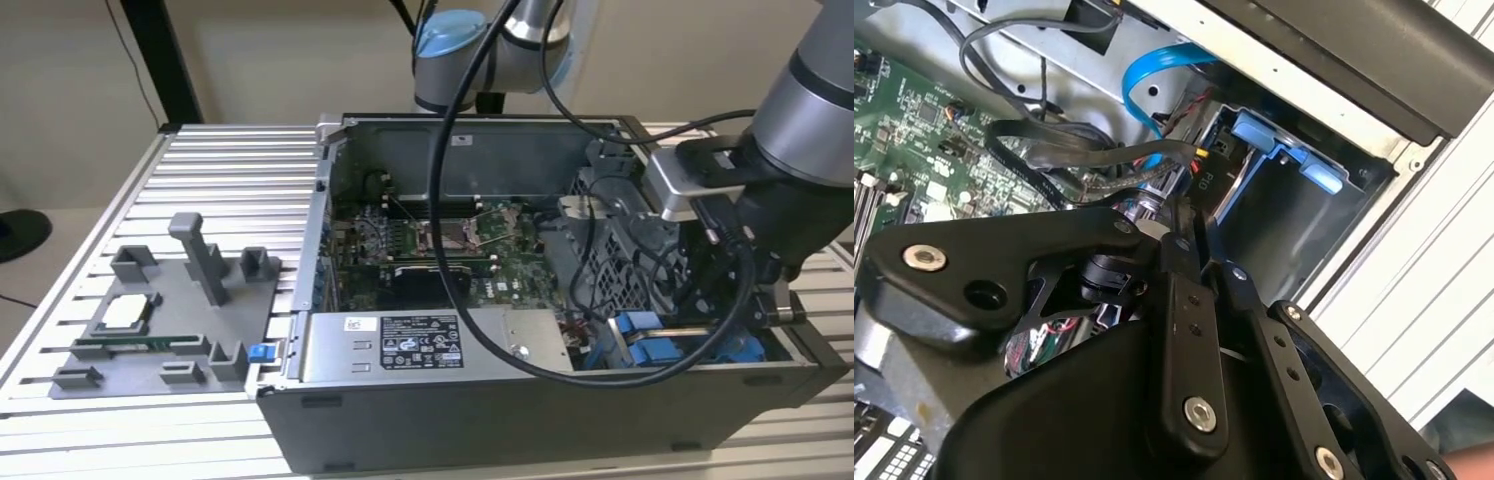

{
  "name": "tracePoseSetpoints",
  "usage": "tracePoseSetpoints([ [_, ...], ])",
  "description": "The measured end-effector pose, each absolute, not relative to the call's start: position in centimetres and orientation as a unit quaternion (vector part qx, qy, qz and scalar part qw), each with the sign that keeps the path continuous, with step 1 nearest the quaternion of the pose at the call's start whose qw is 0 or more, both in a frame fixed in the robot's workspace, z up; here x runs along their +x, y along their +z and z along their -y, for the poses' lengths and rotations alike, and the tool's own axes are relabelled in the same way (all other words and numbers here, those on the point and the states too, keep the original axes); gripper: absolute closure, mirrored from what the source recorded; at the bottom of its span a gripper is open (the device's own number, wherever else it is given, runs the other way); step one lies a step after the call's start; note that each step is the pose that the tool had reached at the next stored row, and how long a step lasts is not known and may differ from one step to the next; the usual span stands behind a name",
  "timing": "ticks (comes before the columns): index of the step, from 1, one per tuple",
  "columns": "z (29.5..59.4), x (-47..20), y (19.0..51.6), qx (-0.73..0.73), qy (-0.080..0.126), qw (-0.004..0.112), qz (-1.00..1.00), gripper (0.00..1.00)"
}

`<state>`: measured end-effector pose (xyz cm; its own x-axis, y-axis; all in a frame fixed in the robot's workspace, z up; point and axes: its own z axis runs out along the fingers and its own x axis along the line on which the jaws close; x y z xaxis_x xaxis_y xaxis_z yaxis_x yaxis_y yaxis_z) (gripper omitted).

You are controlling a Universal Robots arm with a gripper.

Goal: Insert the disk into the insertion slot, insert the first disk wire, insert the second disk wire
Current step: 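Insert the second disk wire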

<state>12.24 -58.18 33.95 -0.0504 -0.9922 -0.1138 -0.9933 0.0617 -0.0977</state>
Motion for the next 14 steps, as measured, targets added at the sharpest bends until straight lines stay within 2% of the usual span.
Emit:
tracePoseSetpoints([
  [14,58.1,12.2,32.9,-0.684,0.003,0.075,-0.725,1.00],
])
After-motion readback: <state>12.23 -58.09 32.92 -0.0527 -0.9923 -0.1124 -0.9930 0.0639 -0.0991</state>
